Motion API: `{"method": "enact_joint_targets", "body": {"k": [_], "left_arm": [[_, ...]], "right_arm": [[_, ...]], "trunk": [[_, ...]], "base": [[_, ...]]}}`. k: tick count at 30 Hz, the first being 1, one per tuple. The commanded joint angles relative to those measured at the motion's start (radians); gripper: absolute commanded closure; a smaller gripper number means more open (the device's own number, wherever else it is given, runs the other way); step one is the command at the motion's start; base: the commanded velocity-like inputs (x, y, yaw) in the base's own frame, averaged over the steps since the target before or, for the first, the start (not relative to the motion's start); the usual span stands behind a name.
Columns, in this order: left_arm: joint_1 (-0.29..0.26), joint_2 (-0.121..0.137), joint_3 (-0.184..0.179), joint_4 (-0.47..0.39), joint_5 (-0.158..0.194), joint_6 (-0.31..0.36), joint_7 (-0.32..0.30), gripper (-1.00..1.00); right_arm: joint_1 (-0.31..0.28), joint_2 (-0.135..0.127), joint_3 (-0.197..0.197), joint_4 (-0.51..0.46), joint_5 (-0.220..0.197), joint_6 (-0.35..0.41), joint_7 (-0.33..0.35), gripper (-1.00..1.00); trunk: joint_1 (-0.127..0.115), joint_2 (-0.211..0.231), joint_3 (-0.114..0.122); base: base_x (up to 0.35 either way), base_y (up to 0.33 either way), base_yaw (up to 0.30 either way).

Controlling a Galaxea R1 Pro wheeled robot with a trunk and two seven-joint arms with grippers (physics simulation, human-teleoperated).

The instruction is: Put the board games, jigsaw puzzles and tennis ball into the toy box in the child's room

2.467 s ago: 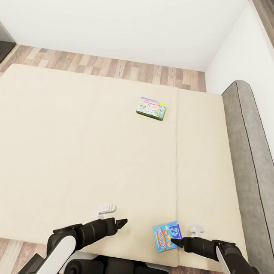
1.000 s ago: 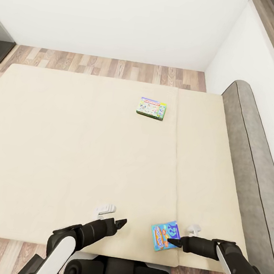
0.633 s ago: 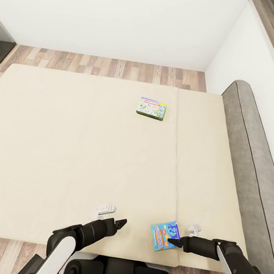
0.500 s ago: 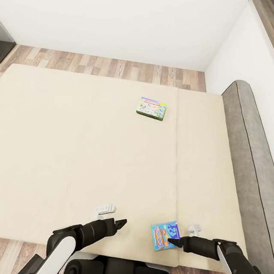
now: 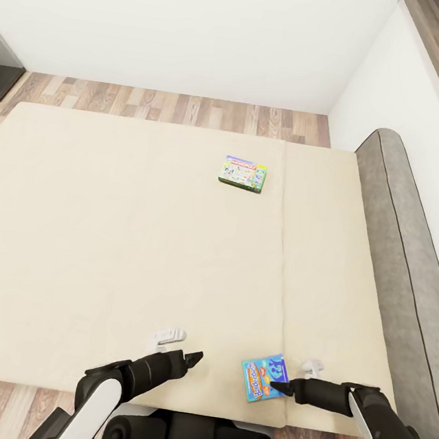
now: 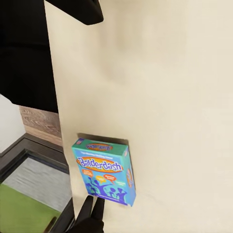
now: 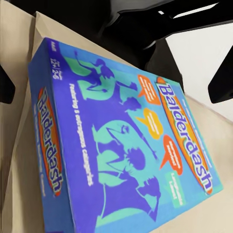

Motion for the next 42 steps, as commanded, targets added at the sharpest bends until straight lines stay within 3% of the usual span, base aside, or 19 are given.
{"method": "enact_joint_targets", "body": {"k": [1,21,42], "left_arm": [[0.000,0.000,-0.001,0.000,0.011,0.002,0.010,-1.00],[0.000,0.000,-0.002,0.002,0.008,0.001,0.011,-1.00],[0.000,0.000,-0.002,0.003,0.008,0.001,0.011,-1.00]], "right_arm": [[0.000,-0.001,-0.004,-0.001,-0.002,0.008,0.000,-1.00],[0.002,-0.004,-0.052,-0.077,-0.001,0.035,-0.036,-1.00],[0.043,-0.007,-0.056,-0.206,0.005,0.092,-0.041,-1.00]], "trunk": [[0.000,-0.001,-0.001],[0.000,-0.001,-0.001],[0.000,-0.001,-0.001]], "base": [[0.000,0.000,0.000],[0.000,0.000,0.000],[0.000,0.000,0.000]]}}
